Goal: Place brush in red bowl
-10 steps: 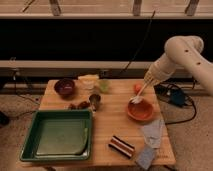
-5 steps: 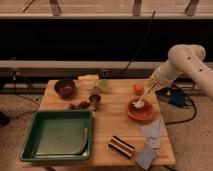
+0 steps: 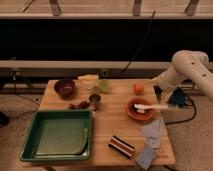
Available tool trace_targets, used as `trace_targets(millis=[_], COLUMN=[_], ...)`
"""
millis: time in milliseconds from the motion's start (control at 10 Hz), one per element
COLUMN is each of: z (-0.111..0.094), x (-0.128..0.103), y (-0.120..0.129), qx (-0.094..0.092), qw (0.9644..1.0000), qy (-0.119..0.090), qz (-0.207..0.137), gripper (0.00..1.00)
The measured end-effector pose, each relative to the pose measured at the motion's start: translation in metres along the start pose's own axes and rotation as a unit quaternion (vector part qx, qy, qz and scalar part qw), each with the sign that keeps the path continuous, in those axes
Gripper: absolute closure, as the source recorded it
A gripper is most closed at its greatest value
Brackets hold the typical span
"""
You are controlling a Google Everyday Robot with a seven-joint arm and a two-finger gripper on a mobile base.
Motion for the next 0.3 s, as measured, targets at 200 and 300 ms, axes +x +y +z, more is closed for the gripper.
trace_targets(millis=[200,300], z=[0.003,0.006], x=[-0.012,-0.02], y=[0.001,-0.005], qx=[-0.011,-0.018], qw=[0.9997,0.9992], qy=[-0.024,-0.035], qz=[-0.004,-0.006], gripper=[0.2,0.2])
